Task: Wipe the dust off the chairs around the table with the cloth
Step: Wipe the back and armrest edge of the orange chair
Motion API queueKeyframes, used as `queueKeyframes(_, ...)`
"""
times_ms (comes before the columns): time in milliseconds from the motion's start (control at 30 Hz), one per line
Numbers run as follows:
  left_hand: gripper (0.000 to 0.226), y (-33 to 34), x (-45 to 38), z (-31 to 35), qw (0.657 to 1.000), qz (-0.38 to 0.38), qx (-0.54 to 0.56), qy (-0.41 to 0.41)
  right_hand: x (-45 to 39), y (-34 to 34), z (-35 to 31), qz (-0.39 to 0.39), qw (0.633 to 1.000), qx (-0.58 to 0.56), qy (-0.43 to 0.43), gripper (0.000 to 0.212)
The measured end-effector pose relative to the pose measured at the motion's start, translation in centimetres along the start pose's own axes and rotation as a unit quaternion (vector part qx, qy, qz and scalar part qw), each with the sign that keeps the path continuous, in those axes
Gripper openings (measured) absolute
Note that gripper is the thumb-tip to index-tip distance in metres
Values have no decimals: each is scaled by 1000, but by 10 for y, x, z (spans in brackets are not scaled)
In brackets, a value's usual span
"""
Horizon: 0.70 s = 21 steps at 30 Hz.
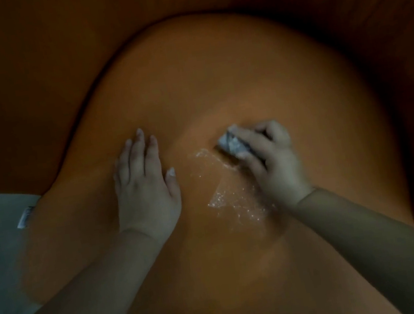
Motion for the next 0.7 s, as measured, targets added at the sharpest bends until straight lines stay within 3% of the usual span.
queueKeyframes(133,60,6,0,-7,1000,11,-3,12,-34,-30,28,84,991,66,79,36)
queueKeyframes(200,60,11,0,-10,1000,17,5,21,-30,-33,38,58,986,94,126,36)
queueKeyframes(367,59,9,1,-10,1000,16,9,21,40,5,-3,7,994,41,98,35)
queueKeyframes(600,58,5,1,-16,999,0,0,46,47,-26,19,162,963,102,191,36)
queueKeyframes(700,58,6,4,-20,999,0,4,48,68,-18,14,163,950,115,240,37)
Point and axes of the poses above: each hand's wrist, its own x-axis away from the middle knuckle, its own y-axis out of the palm, z = x × y, the point moved 1 cm from there along -x, towards the middle knuckle, and after that the axes turned 6 degrees about z, right-handed, at the moved point
